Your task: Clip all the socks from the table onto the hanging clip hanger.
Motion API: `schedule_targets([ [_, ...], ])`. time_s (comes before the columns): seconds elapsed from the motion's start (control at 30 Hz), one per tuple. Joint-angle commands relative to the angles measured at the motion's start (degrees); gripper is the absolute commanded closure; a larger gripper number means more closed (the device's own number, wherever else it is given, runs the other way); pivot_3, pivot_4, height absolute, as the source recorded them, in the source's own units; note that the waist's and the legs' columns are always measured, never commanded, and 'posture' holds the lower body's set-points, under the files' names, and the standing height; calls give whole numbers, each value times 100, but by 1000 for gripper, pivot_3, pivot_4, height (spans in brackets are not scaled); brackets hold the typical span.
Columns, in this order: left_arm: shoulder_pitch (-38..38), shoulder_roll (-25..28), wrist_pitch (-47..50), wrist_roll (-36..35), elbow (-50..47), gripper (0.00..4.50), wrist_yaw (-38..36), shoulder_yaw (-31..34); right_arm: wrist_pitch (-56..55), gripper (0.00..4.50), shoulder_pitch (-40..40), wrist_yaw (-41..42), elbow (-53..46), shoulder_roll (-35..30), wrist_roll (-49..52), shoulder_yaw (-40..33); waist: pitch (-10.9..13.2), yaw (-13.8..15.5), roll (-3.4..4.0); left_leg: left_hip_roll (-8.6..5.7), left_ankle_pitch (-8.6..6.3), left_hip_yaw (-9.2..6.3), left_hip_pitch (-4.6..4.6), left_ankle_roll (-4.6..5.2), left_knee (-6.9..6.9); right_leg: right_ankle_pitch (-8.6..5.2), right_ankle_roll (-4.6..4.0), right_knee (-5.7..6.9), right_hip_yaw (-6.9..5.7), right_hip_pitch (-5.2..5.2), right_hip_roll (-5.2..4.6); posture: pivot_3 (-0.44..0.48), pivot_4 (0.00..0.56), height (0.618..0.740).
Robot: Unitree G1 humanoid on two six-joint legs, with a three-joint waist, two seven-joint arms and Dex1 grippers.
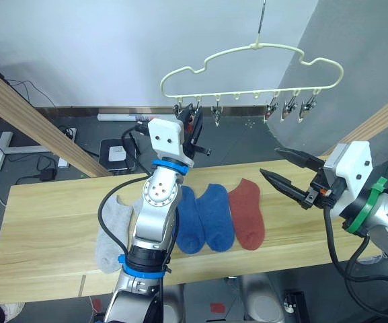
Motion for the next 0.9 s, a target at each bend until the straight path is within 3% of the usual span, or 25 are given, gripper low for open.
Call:
schedule_targets([
  [0.03, -57, 15, -172, 71, -239, 4004, 8, -25, -140, 1949, -2, -22, -105, 13, 78, -54, 0, 0, 0, 0, 0, 0, 0, 0, 0, 0, 0, 0, 0, 0, 0, -221, 408, 740],
  [0.13, -58, 18, -178, 63, -234, 4240, -1, -15, -144, 1949, -7, -34, -108, 19, 71, -42, 0, 0, 0, 0, 0, 0, 0, 0, 0, 0, 0, 0, 0, 0, 0, -221, 407, 740],
  [0.6, -54, 52, -197, -10, -222, 4241, -98, 6, -131, 1949, -11, -140, -77, 54, -79, 155, 0, 1, 0, 0, 0, 0, 0, 0, 0, 1, -2, 1, 0, 0, 0, -214, 405, 740],
  [0.7, -86, 98, -129, -93, -261, 4241, -199, 37, 160, 1949, 165, -440, 94, -54, -541, 604, 0, 2, 0, 1, 0, -1, 0, 0, 0, 1, -2, 1, 0, 0, 0, -204, 408, 740],
  [0.83, -109, 281, 41, -393, -383, 4241, -576, 73, 137, 1949, 293, -1068, 611, 386, -1319, 1532, 1, 6, -2, 3, 0, 0, 2, 0, 0, 0, -1, 3, 0, -1, -1, -194, 412, 740],
  [0.9, -114, 379, 112, -481, -444, 4241, -712, 77, 43, 1587, 238, -1477, 1017, 761, -1817, 1960, 1, 1, -2, 4, 0, -1, 3, 0, 0, -1, 2, 3, 0, -2, -1, -182, 413, 740],
])
